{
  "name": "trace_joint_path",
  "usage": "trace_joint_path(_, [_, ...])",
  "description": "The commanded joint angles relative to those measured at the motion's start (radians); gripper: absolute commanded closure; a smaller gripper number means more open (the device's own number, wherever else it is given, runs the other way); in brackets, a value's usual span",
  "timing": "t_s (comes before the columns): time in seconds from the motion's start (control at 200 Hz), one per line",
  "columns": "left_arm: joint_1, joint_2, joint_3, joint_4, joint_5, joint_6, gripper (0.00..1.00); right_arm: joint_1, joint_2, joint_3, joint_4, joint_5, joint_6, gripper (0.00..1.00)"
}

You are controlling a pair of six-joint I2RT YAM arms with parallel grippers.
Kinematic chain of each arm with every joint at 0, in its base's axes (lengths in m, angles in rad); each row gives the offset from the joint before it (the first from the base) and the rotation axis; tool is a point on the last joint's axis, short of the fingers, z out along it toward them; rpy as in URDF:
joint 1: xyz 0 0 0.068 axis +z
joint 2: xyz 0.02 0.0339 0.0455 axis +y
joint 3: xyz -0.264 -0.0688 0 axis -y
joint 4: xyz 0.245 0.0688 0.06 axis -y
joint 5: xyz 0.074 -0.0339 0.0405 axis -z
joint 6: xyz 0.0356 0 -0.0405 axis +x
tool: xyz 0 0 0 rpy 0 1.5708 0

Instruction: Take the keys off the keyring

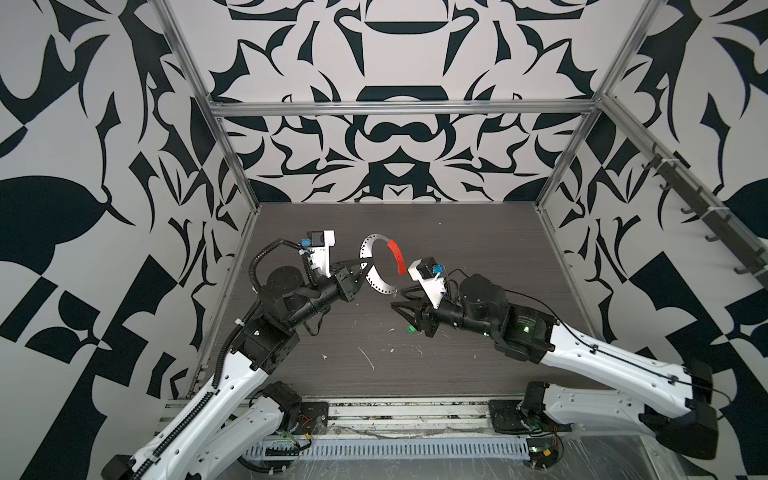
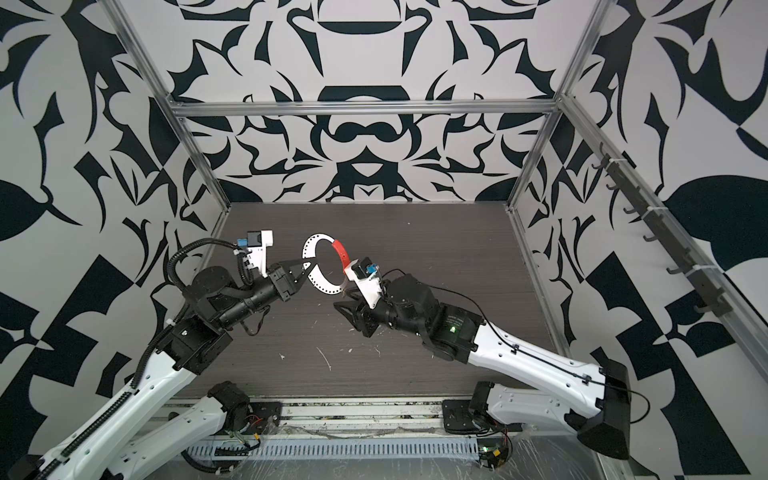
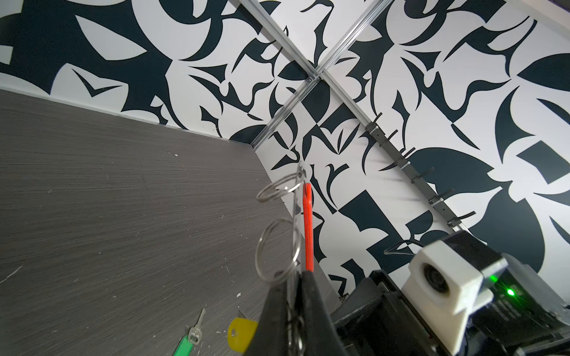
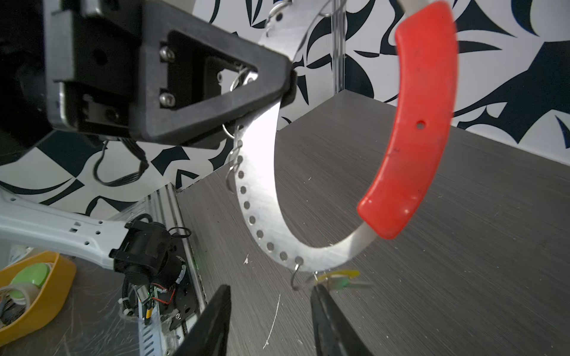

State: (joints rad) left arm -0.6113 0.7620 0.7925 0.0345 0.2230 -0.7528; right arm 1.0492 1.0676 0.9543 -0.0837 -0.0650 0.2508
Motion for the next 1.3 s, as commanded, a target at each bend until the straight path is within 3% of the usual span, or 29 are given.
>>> trace_joint_path(0.0, [0.001, -0.02, 0.027, 0.019, -0.018, -0.011, 0.97, 0.006, 0.003, 0.013, 0.083, 0.055, -0.025, 0.54])
trace_joint_path(0.095, [0.001, -0.024, 0.025, 0.019, -0.016, -0.01, 0.97, 0.011, 0.015, 0.021, 0.081, 0.074, -0.029, 0.55])
trace_joint_path(0.185, [0.001, -0.026, 0.025, 0.018, -0.014, -0.011, 0.97, 0.011, 0.024, 0.027, 0.068, 0.085, -0.036, 0.65])
trace_joint_path(0.43, [0.001, -0.028, 0.024, 0.017, -0.013, -0.01, 0.97, 0.011, 0.02, 0.029, 0.059, 0.075, -0.047, 0.79])
trace_joint_path(0.72, [0.001, -0.028, 0.02, 0.016, -0.02, -0.013, 0.97, 0.011, 0.015, 0.029, 0.057, 0.06, -0.054, 0.85])
trace_joint_path(0.91, [0.001, -0.03, 0.018, 0.013, -0.028, -0.014, 0.97, 0.011, 0.012, 0.03, 0.052, 0.06, -0.053, 1.0])
trace_joint_path(1.295, [0.001, -0.044, 0.01, 0.002, -0.046, -0.022, 0.91, 0.011, -0.019, 0.024, 0.022, 0.087, -0.063, 1.0])
